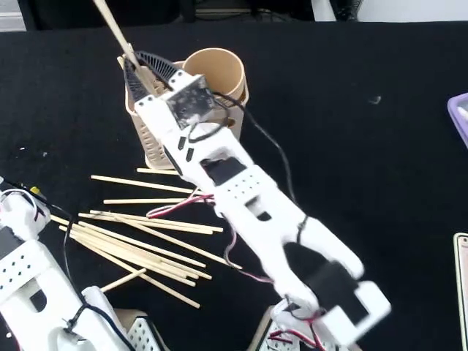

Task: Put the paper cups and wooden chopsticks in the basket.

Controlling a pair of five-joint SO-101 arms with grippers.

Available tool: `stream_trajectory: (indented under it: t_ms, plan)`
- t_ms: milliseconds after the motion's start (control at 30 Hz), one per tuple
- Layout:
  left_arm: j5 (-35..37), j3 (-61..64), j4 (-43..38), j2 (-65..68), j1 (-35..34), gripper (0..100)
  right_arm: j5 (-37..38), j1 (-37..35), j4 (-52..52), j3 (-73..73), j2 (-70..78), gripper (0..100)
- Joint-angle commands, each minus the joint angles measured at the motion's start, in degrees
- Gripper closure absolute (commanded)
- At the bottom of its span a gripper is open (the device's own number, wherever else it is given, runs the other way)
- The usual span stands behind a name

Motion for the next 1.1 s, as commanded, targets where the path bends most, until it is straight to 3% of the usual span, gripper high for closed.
stream_trajectory:
  t_ms: [0, 367, 633, 833, 1067]
  plan:
    - [-0.2, -0.4, -0.9, -0.5, 0.8, 79, -0.4, 0.4, -1.7, -3.6, 1.9, 98.7]
    - [-0.2, -0.4, -0.9, -0.6, 0.8, 79, -0.4, 0.4, -0.2, -1.8, 3.8, 98.6]
    - [-0.2, -0.4, -0.9, -0.6, 0.8, 79, -0.4, 0.6, 16.9, -5.2, -1.5, 98.4]
    - [-0.2, -0.4, -0.9, -0.6, 0.8, 79, -0.4, 0.4, 20.9, -5.1, -5.2, 83.5]
    - [-0.2, -0.4, -0.9, -0.5, 0.8, 79, -0.4, 0.4, 25.9, -5.1, -9.5, 83.2]
